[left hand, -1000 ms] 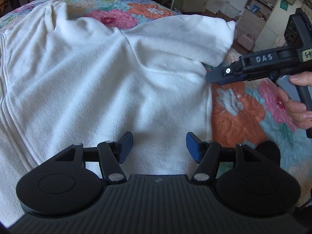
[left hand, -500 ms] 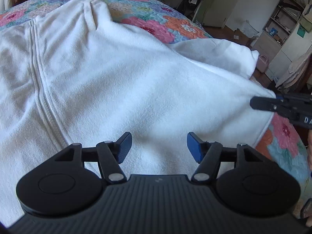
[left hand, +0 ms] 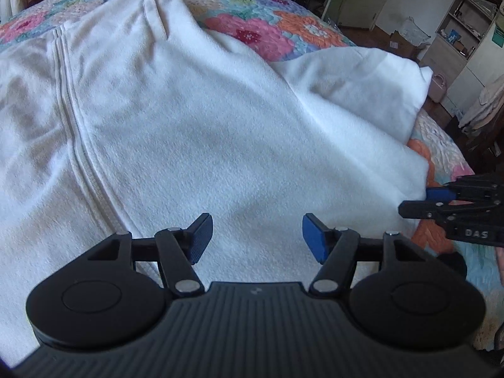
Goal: Fold clothes
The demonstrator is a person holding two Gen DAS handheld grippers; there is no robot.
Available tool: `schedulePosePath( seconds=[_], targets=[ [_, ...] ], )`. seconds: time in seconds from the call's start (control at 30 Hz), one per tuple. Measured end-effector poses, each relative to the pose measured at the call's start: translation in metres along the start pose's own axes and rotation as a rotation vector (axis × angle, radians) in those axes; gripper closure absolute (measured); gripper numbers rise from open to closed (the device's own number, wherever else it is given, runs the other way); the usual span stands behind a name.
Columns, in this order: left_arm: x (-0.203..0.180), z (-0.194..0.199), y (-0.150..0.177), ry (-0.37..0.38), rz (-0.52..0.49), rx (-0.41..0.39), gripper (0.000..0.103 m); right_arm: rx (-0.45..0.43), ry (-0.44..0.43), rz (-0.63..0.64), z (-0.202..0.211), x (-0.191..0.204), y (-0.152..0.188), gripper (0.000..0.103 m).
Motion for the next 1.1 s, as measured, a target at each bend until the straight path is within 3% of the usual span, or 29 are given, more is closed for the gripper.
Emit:
schedulePosePath(
  seconds=[0.1, 0.23, 0.37, 0.47, 0.57, 0.63, 0.7, 0.77, 0.93, 1.1],
  targets=[
    [0.007, 0.02, -0.016, -0.019, -0.017, -0.058, 0.038, -0.043, -0.046, 0.03, 0.031, 0.014, -0.026, 0.051],
    [0.018, 0.035, -0.035, -0.055, -0.021, -0.093, 0.035, -0.082, -0.115, 0.041, 0.05, 0.035, -0.06, 0.051],
    [0.037, 0.043, -0.051, -0.085, 0.006, -0.089, 0.035, 0.057, -0.167, 0.156, 0.068, 0.065, -0.08, 0.051],
    [0.045, 0.047, -0.061, -0.082, -0.041, -0.094, 0.035, 0.148, -0.103, 0.27, 0.078, 0.075, -0.105, 0.05],
    [0.053, 0.048, -0.074, -0.132, -0.077, -0.099, 0.035, 0.195, -0.053, 0.358, 0.067, 0.08, -0.135, 0.049],
    [0.059, 0.046, -0.086, -0.107, -0.043, -0.119, 0.035, 0.207, -0.007, 0.379, 0.049, 0.084, -0.151, 0.049],
    [0.07, 0.037, -0.096, -0.066, 0.023, -0.127, 0.035, 0.185, -0.03, 0.393, 0.021, 0.093, -0.173, 0.049],
    [0.085, 0.023, -0.102, -0.075, 0.072, -0.108, 0.035, 0.125, -0.075, 0.383, -0.011, 0.102, -0.197, 0.049],
    [0.124, -0.005, -0.115, -0.207, 0.097, -0.067, 0.035, -0.001, -0.196, 0.226, -0.096, 0.098, -0.245, 0.046],
    [0.172, -0.008, -0.114, -0.336, 0.226, -0.096, 0.032, -0.01, -0.218, 0.102, -0.167, 0.08, -0.274, 0.045]
  ],
)
Point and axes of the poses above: each gripper's, at about its wrist camera, not at the fingertips, and z roughly against the way its jaws point, x to its left, y to its underside, the point moved 10 cm from there along -z, roughly the way its jaws point, and after that the axes turned 2 degrees about -y, right-handed, at the moved point
